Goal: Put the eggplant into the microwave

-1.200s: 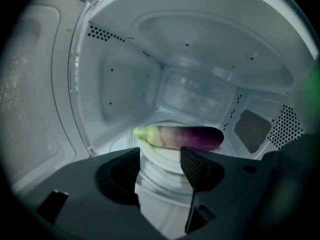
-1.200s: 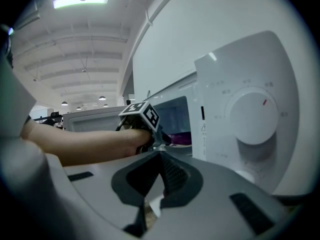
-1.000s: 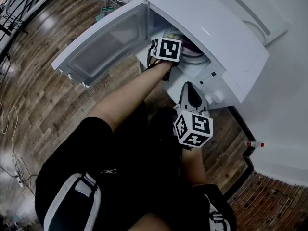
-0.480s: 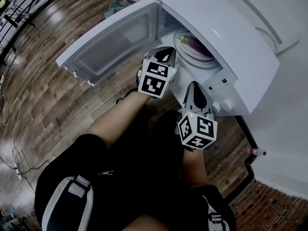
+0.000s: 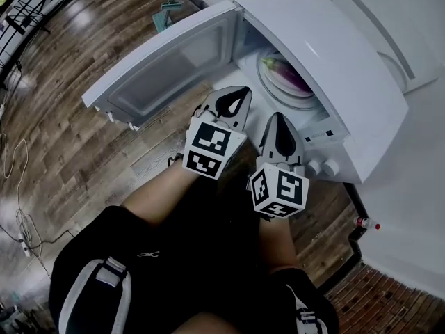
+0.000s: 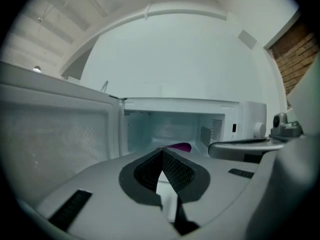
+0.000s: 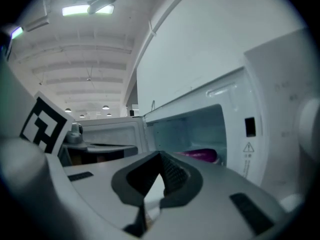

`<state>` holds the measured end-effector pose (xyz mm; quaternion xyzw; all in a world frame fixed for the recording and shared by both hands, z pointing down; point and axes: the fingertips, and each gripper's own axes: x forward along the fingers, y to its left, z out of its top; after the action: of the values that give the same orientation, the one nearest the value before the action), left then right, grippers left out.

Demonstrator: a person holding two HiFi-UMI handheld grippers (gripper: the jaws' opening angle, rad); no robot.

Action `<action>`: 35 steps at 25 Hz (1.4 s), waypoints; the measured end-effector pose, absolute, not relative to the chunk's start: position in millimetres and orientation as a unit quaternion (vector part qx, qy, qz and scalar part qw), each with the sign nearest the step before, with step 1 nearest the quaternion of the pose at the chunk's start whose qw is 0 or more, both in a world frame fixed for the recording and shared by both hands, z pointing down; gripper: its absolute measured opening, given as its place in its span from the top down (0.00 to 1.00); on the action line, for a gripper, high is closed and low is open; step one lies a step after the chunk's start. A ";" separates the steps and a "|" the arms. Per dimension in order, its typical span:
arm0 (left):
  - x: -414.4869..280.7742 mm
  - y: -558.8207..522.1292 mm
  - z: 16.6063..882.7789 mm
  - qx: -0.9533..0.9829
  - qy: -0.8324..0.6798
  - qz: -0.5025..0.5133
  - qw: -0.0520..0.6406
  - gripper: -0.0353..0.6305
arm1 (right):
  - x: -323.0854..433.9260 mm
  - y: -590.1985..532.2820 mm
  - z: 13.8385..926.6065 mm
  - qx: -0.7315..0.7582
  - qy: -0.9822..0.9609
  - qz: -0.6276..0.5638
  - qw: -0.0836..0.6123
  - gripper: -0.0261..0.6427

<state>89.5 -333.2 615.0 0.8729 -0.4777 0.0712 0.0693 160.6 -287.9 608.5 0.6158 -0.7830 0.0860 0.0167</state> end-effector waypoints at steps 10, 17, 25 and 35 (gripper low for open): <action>95.4 -319.0 434.4 0.880 -0.453 0.104 0.095 0.95 | 169.7 -289.2 418.5 0.640 -0.757 0.126 -0.026 0.95; 94.1 -299.4 231.1 0.881 -0.450 0.109 0.097 0.95 | 173.6 -274.3 209.8 0.656 -0.747 0.109 -0.019 0.95; 108.3 -267.8 128.3 0.890 -0.440 0.099 0.071 0.95 | 184.9 -237.2 112.4 0.678 -0.730 0.085 0.004 0.95; 128.5 -244.4 105.5 0.908 -0.405 0.083 0.072 0.95 | 192.1 -212.6 101.5 0.676 -0.733 0.082 0.003 0.95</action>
<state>128.5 -244.4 105.5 0.9078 -0.4048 0.0829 0.0719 192.1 -212.6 101.5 0.6755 -0.7328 0.0819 0.0028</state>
